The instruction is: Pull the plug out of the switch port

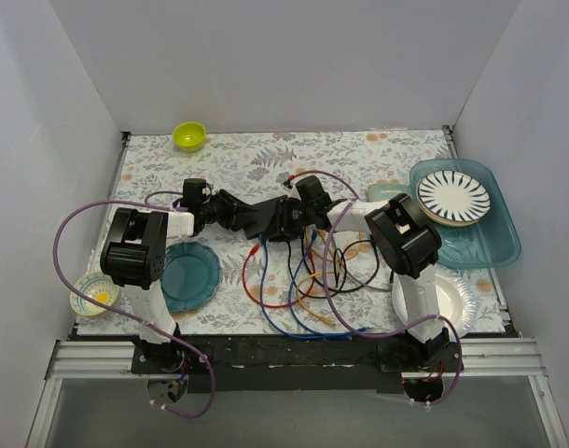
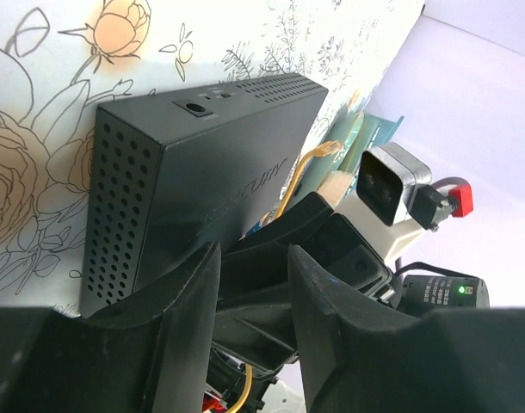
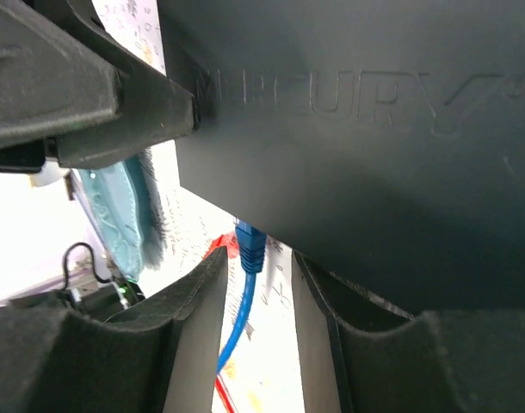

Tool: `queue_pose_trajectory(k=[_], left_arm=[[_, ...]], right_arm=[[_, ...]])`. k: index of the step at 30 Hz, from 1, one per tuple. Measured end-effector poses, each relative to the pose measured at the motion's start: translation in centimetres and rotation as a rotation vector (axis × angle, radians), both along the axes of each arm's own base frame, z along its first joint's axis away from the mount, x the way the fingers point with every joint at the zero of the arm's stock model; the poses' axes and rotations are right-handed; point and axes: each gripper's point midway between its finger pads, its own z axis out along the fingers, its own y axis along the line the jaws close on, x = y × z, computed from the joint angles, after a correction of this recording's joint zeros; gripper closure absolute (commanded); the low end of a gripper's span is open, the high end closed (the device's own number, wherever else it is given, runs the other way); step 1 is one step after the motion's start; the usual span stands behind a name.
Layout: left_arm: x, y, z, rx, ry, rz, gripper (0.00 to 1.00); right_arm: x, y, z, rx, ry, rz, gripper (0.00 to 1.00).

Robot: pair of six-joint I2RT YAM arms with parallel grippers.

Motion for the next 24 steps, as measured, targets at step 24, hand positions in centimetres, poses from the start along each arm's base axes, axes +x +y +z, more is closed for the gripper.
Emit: queue_pose_trajectory(k=[24], left_arm=[[-0.9, 0.0, -0.7, 0.005, 0.022, -0.013, 0.63]], right_arm=[[1.9, 1.8, 0.1, 0.138, 0.134, -0.198, 0.62]])
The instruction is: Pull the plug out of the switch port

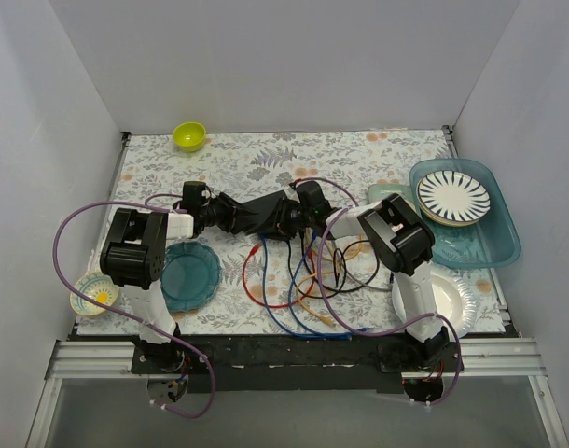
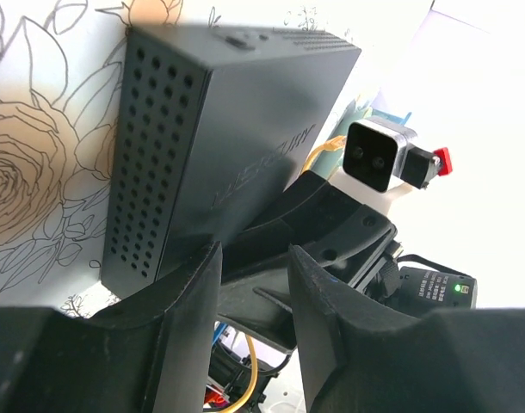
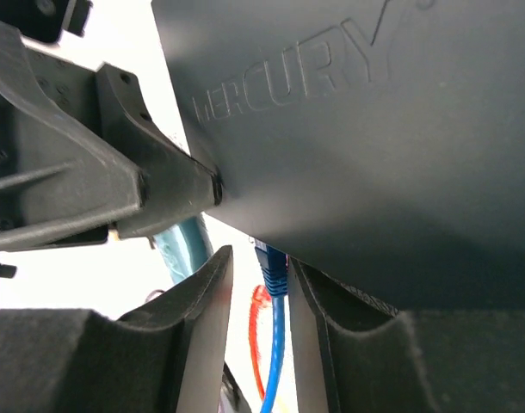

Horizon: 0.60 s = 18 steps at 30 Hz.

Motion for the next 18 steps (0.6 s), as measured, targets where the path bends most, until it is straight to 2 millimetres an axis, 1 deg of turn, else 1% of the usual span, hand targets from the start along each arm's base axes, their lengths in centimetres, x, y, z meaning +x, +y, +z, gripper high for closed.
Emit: queue_pose_trajectory(k=[1, 4, 5, 8, 10, 13, 18], left_arm=[[0.0, 0.0, 0.0, -0.002, 0.0, -0.002, 0.63], [-0.1, -0.1, 0.1, -0.005, -0.004, -0.005, 0.63], [-0.1, -0.1, 0.1, -0.005, -0.006, -0.006, 0.63], [-0.1, -0.1, 0.1, -0.004, -0.008, -0.007, 0.63], [-0.2, -0.1, 0.0, -0.006, -0.004, -0.008, 0.63], [-0.4, -0.1, 0.0, -0.007, -0.008, -0.011, 0.63], [-1.5, 0.1, 0.1, 0.004, 0.002, -0.007, 0.63]], right_arm=[[0.1, 0.0, 0.1, 0.006, 0.003, -0.012, 0.63], [0.4, 0.1, 0.1, 0.016, 0.011, -0.041, 0.73], [0.5, 0.2, 0.0, 0.019, 0.014, -0.05, 0.81], [0.8, 0.1, -0.4, 0.026, 0.033, -0.077, 0.96], [0.8, 0.1, -0.5, 0.036, 0.044, -0.085, 0.99], [0.7, 0.1, -0.5, 0.05, 0.046, -0.092, 0.99], [0.7, 0.0, -0.5, 0.06, 0.035, -0.094, 0.99]])
